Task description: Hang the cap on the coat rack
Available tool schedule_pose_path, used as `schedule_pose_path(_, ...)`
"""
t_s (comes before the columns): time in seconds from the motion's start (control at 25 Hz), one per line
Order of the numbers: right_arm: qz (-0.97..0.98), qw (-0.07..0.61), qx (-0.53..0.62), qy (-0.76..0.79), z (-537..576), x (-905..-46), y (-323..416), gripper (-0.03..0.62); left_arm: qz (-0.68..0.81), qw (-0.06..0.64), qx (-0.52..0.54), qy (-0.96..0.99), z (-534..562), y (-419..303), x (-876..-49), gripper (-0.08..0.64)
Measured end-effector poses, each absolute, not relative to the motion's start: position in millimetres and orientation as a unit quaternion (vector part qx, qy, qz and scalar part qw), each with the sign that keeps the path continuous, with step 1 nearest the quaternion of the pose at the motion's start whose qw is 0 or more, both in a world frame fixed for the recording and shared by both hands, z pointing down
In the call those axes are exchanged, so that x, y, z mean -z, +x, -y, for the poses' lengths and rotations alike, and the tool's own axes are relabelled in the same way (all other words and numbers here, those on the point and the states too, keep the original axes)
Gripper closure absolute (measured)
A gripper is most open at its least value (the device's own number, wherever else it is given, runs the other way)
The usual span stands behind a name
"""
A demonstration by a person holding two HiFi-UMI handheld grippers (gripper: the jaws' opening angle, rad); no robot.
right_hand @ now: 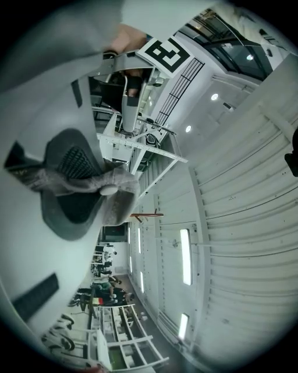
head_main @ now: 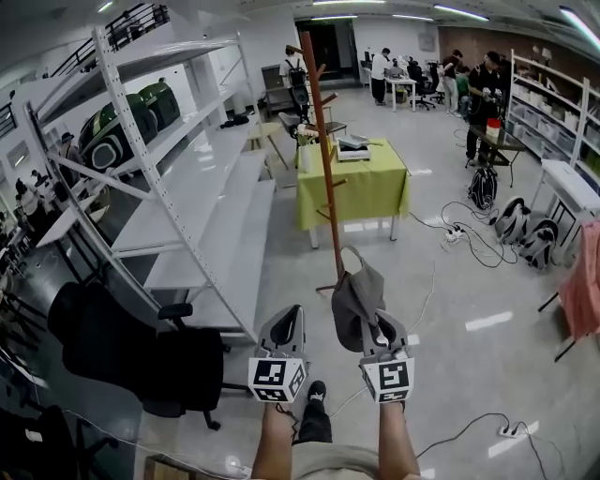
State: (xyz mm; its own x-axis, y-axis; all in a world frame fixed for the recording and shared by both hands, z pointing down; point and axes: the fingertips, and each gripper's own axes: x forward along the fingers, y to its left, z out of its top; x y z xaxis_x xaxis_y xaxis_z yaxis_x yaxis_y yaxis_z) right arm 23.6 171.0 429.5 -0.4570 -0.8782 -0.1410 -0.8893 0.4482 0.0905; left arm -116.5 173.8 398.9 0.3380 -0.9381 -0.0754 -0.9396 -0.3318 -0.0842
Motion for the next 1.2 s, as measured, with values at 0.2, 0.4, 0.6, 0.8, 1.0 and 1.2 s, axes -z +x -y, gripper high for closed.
schedule_pose_path(0.2, -0.851, 0.033, -0.081, -0.519, -120.1, -434.7, 14.0, 0.568, -0.566, 0.053, -0.016, -0.822, -115.1, -119.8, -401.8, 0.552)
schedule_pose_path(0.4, -0.845, 0.033, -0.083, -0.527, -61.5, -428.5, 8.9, 0.568, -0.555, 0.044, -0.023, -0.83, -52.2, -120.3, -401.0, 0.552)
schedule_pose_path(0.6, -0.839, 0.032, -0.081, -0.537, -1.9, -415.2, 3.3, 0.568, -0.55, 0.033, -0.017, -0.835, 8.6, -129.9, -396.8, 0.552)
schedule_pose_path(0.8, -0.837, 0.029, -0.081, -0.541, 61.2, -402.3, -10.3, 0.568, -0.549, 0.029, -0.018, -0.835, 72.3, -149.9, -386.8, 0.552)
schedule_pose_path(1.0, -0.826, 0.043, -0.094, -0.555, 122.4, -381.5, -24.4, 0.568, -0.543, 0.039, -0.02, -0.839, 131.6, -171.5, -373.2, 0.552)
schedule_pose_path(1.2, -0.813, 0.054, -0.109, -0.569, 171.0, -363.9, -35.1, 0.568, -0.539, 0.044, -0.025, -0.841, 182.0, -191.4, -361.9, 0.552)
